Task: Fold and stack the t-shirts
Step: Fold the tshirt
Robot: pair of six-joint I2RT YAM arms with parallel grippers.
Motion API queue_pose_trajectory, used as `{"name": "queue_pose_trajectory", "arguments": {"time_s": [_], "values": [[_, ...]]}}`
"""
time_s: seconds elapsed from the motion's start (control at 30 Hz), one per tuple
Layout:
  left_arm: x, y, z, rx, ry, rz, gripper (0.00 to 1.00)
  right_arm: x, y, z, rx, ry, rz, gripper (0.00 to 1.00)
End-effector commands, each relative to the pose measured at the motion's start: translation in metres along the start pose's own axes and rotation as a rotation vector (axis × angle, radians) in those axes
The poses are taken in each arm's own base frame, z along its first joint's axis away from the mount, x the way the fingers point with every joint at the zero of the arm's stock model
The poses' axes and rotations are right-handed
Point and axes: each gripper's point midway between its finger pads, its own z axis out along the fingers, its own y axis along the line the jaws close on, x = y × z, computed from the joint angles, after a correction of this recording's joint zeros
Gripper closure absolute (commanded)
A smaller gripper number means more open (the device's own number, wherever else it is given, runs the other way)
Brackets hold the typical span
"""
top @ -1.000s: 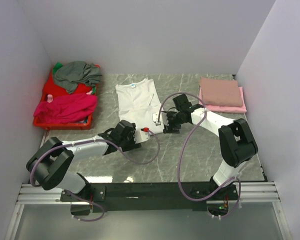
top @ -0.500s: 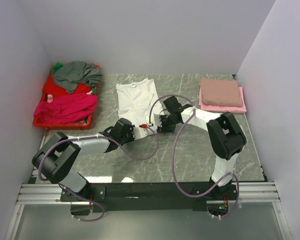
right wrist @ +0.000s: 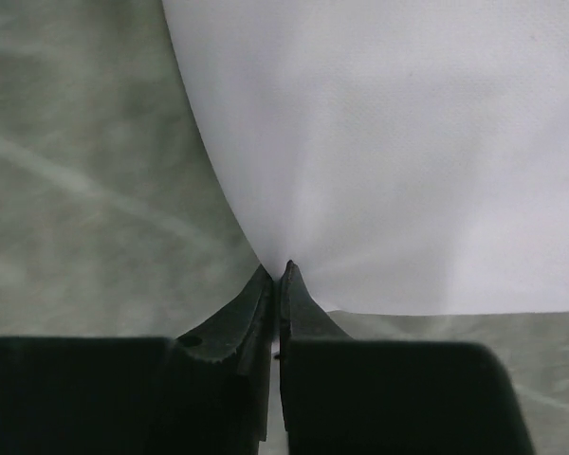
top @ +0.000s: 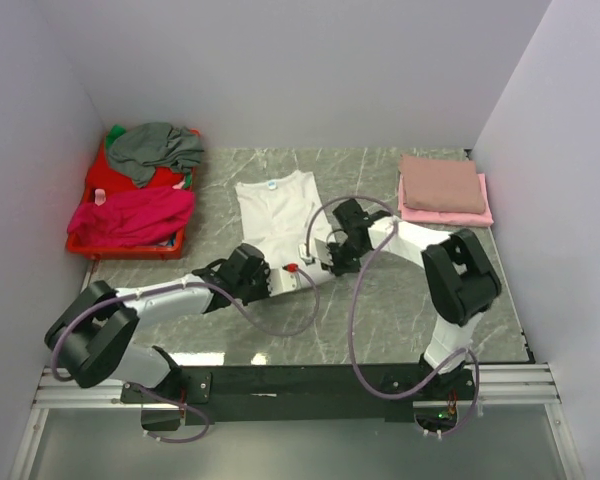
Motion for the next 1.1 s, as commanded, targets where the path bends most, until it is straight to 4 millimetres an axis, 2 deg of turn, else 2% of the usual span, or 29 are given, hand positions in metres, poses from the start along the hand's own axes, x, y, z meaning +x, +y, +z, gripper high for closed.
{"name": "queue_pose_trajectory", "arguments": {"time_s": [0.0,0.07,0.1,0.2,0.27,0.33,0.4,0.43,0.47,0.5,0.53,0.57,0.6,0.63,0.67,0.7,0.73,0.77,0.8,0.83,0.87,0.93,0.97,1.03,1.07], "values": [[-0.025,-0.054,-0.021,0.228,-0.084,-0.019,1.00,0.004,0.073,-0.029,-0.182,-0.017,0.014,1.00],[-0.029,-0.079,-0.031,0.307,-0.090,-0.033,1.00,0.002,0.092,-0.038,-0.230,-0.037,0.014,1.00],[-0.036,-0.086,-0.037,0.338,-0.120,-0.040,1.00,0.003,0.109,-0.047,-0.255,-0.038,0.024,1.00],[-0.043,-0.107,-0.052,0.412,-0.151,-0.066,1.00,0.001,0.132,-0.059,-0.262,-0.065,0.023,1.00],[-0.046,-0.105,-0.056,0.406,-0.164,-0.055,1.00,-0.003,0.127,-0.065,-0.212,-0.070,0.037,1.00],[-0.048,-0.090,-0.055,0.341,-0.166,-0.020,1.00,-0.007,0.116,-0.070,-0.166,-0.067,0.072,1.00],[-0.053,-0.067,-0.051,0.269,-0.180,-0.002,1.00,-0.015,0.086,-0.078,-0.076,-0.071,0.080,1.00],[-0.061,-0.049,-0.051,0.225,-0.201,0.018,0.99,-0.017,0.076,-0.082,-0.048,-0.070,0.110,1.00],[-0.057,-0.025,-0.047,0.180,-0.197,-0.012,1.00,-0.024,0.053,-0.088,0.000,-0.075,0.111,1.00],[-0.059,-0.010,-0.046,0.153,-0.208,-0.015,1.00,-0.028,0.040,-0.091,0.027,-0.077,0.121,1.00],[-0.063,0.021,-0.048,0.092,-0.230,-0.012,1.00,-0.028,0.027,-0.095,0.054,-0.080,0.162,1.00],[-0.060,0.032,-0.041,0.080,-0.217,-0.015,1.00,-0.035,0.002,-0.098,0.100,-0.094,0.168,1.00],[-0.071,0.056,-0.042,0.032,-0.244,0.013,1.00,-0.035,-0.014,-0.100,0.136,-0.086,0.183,1.00],[-0.068,0.075,-0.042,0.003,-0.241,0.002,1.00,-0.036,-0.027,-0.102,0.166,-0.092,0.230,1.00],[-0.062,0.083,-0.031,0.010,-0.216,-0.007,1.00,-0.041,-0.055,-0.103,0.226,-0.111,0.238,1.00],[-0.073,0.105,-0.032,-0.030,-0.243,0.007,1.00,-0.040,-0.069,-0.103,0.257,-0.109,0.262,1.00],[-0.067,0.121,-0.029,-0.050,-0.239,-0.009,1.00,-0.040,-0.081,-0.102,0.278,-0.113,0.302,1.00],[-0.059,0.126,-0.016,-0.038,-0.221,-0.025,1.00,-0.042,-0.102,-0.097,0.303,-0.118,0.313,1.00],[-0.063,0.143,-0.015,-0.068,-0.233,-0.025,1.00,-0.040,-0.113,-0.094,0.320,-0.111,0.350,1.00],[-0.055,0.157,-0.011,-0.087,-0.226,-0.045,1.00,-0.039,-0.121,-0.091,0.330,-0.109,0.364,1.00],[-0.043,0.159,0.005,-0.065,-0.199,-0.068,1.00,-0.039,-0.139,-0.085,0.355,-0.116,0.378,1.00],[-0.038,0.181,0.011,-0.106,-0.208,-0.087,1.00,-0.034,-0.156,-0.081,0.402,-0.108,0.425,1.00],[-0.030,0.182,0.022,-0.100,-0.195,-0.100,1.00,-0.032,-0.169,-0.077,0.432,-0.114,0.437,1.00],[-0.027,0.196,0.026,-0.125,-0.202,-0.116,1.00,-0.024,-0.180,-0.073,0.465,-0.102,0.479,1.00],[-0.022,0.195,0.033,-0.116,-0.191,-0.127,1.00,-0.026,-0.189,-0.076,0.493,-0.113,0.479,1.00]]}}
